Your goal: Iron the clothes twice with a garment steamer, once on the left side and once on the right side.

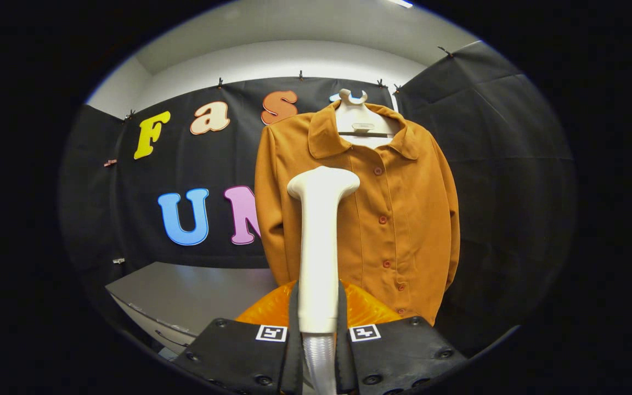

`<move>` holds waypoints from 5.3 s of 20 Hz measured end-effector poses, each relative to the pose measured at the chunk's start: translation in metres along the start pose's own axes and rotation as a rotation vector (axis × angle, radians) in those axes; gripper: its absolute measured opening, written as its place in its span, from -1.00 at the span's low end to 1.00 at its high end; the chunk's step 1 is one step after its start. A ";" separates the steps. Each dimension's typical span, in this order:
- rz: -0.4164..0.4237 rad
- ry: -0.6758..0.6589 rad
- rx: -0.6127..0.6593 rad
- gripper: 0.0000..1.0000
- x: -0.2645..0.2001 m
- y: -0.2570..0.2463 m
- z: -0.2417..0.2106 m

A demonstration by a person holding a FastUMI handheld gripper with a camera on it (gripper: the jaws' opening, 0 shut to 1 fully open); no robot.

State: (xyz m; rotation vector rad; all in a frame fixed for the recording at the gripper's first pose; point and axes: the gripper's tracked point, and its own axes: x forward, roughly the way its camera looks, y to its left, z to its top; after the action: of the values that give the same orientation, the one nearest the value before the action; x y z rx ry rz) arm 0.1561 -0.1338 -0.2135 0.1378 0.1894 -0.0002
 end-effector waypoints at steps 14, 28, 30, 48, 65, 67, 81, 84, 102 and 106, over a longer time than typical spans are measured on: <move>-0.047 0.202 0.018 -0.46 -0.027 -0.025 -0.101; -0.106 0.478 0.075 -0.46 -0.086 -0.041 -0.216; -0.103 0.493 0.077 -0.46 -0.098 -0.039 -0.220; -0.039 0.061 -0.045 -0.47 -0.095 -0.033 -0.001; -0.109 -0.194 -0.041 -0.47 -0.030 -0.118 0.119; -0.118 -0.174 -0.026 -0.47 -0.021 -0.126 0.110; -0.120 0.025 0.036 -0.47 0.017 -0.163 0.004; -0.129 0.073 0.039 -0.47 0.010 -0.166 -0.024; -0.271 0.390 0.064 -0.47 -0.046 -0.184 -0.183; -0.293 0.428 0.079 -0.46 -0.066 -0.184 -0.197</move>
State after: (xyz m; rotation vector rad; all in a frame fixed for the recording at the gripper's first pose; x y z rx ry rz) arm 0.0520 -0.2905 -0.4175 0.1867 0.6360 -0.2716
